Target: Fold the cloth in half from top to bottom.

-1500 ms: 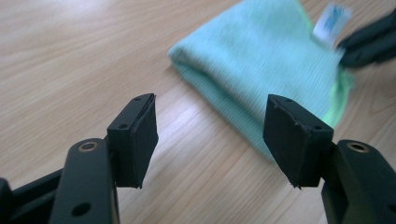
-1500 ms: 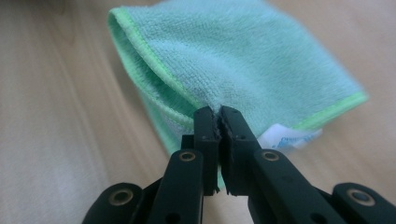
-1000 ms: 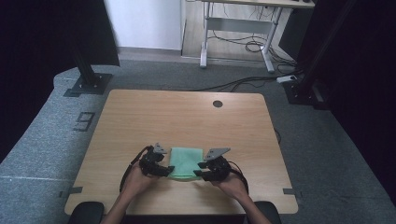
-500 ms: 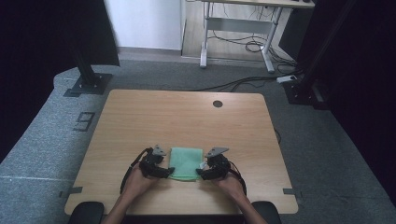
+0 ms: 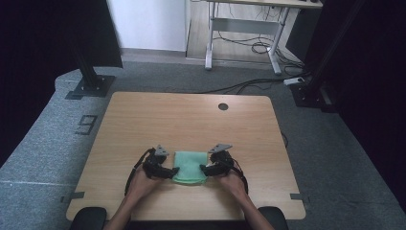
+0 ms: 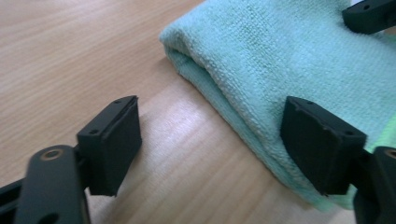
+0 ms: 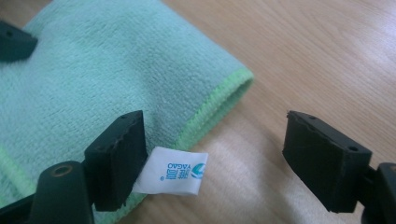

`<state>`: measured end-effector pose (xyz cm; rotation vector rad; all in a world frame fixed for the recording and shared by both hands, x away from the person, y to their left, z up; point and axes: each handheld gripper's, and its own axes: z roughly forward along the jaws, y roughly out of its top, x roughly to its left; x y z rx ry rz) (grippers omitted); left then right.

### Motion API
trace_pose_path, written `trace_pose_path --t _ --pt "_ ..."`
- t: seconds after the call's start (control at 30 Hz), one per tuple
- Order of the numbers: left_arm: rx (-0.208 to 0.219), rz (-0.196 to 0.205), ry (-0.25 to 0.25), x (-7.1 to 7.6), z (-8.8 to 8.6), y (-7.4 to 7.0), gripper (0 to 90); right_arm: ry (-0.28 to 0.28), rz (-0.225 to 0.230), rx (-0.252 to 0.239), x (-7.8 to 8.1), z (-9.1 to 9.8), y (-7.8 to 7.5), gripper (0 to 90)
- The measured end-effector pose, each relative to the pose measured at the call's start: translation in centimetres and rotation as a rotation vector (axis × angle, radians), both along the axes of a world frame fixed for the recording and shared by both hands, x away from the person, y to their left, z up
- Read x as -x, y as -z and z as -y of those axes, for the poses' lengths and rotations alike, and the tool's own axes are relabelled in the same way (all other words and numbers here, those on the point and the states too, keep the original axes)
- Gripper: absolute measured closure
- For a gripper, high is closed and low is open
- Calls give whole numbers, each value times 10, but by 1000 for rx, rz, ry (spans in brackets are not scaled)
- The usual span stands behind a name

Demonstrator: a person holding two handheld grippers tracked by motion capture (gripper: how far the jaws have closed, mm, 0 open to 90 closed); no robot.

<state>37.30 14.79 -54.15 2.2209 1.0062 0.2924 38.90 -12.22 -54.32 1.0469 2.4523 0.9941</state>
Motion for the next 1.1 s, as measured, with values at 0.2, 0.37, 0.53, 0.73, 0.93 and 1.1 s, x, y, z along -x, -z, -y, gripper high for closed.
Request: trace_pose_path --t 0.2,0.37,0.53,0.73,0.93,1.1 --pt "-15 23 -23 -12 1 0 174 23 15 6 -14 -2 0 211" --pt "-26 42 -37 -24 1 0 170 28 18 11 -27 -3 0 211" --pt "-27 53 -52 -34 -1 1 144 28 15 5 -37 -3 0 210" --pt "-14 52 -60 -45 -4 3 119 27 5 -7 -47 -1 1 207" --pt "8 51 -77 -54 -7 5 109 38 -5 -32 -56 1 3 204" --pt "8 47 -82 -58 -6 5 108 43 -4 -42 -62 2 4 203"
